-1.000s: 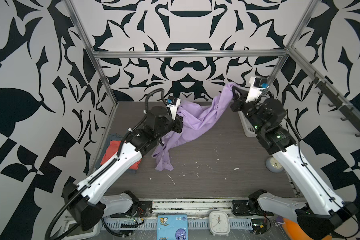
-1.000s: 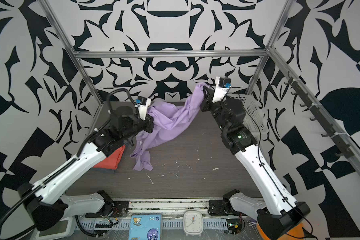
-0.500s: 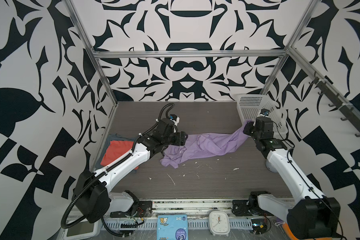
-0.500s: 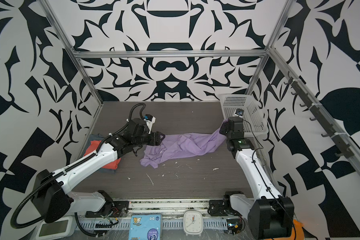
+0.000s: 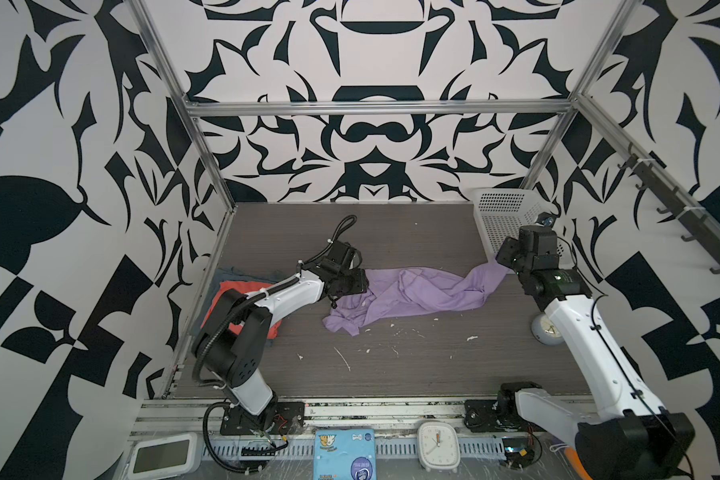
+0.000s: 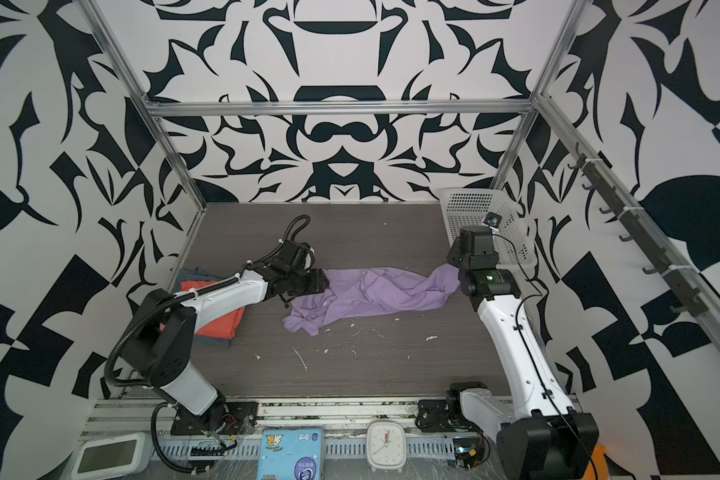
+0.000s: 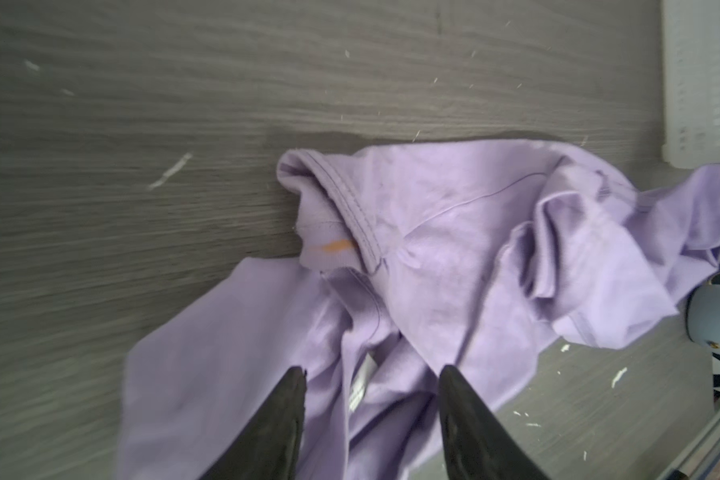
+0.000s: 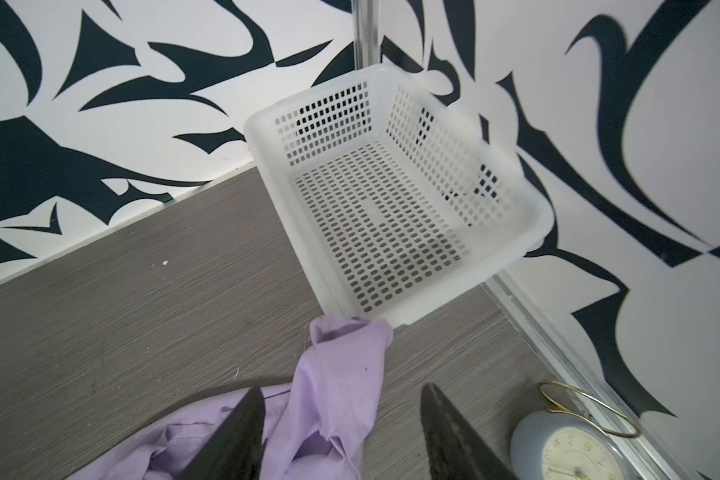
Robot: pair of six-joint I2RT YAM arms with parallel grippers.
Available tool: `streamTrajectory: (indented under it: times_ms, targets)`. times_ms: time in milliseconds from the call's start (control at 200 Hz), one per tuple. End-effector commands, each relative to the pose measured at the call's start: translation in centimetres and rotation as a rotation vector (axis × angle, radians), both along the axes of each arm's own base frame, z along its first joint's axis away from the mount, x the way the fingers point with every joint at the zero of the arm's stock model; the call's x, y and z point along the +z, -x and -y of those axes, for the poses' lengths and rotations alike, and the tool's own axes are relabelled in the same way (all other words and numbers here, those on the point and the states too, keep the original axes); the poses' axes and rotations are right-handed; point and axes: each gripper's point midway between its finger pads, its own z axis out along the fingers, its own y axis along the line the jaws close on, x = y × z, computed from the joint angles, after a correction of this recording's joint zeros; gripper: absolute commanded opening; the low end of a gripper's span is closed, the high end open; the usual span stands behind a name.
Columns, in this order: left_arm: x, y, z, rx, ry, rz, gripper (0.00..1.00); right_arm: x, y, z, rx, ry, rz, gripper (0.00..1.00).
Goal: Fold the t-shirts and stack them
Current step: 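Lower the lavender shirt onto the table with both grippers, stretching it out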
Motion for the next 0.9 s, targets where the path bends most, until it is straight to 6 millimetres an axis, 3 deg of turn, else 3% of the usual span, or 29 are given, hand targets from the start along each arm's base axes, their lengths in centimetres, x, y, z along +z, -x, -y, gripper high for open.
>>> streamTrajectory:
  times_ms: [0, 145, 415, 680, 895]
  targets:
    - [0.9, -0.6, 2.1, 0.022, 0.076, -0.017, 0.54, 2.1, 0.4, -1.4, 0.073, -0.046, 0.067, 0.61]
    - [0.0, -0.5, 3.3, 0.037, 0.095, -0.045, 0.52, 0.4, -1.6, -8.1, 0.345, -0.258, 0.072, 0.61]
    - [-1.4, -2.0, 3.9, 0.117, 0.123, -0.04, 0.43, -5.3, -3.2, -18.7, 0.558, -0.315, -0.006, 0.6]
    - [-2.1, -3.1, 5.0, 0.139, 0.16, -0.049, 0.34, -11.1, -4.5, -22.5, 0.545, -0.382, -0.092, 0.59]
    - [-1.8, -3.4, 5.1, 0.158, 0.194, -0.029, 0.09, -13.7, -4.7, -25.4, 0.559, -0.405, -0.153, 0.56]
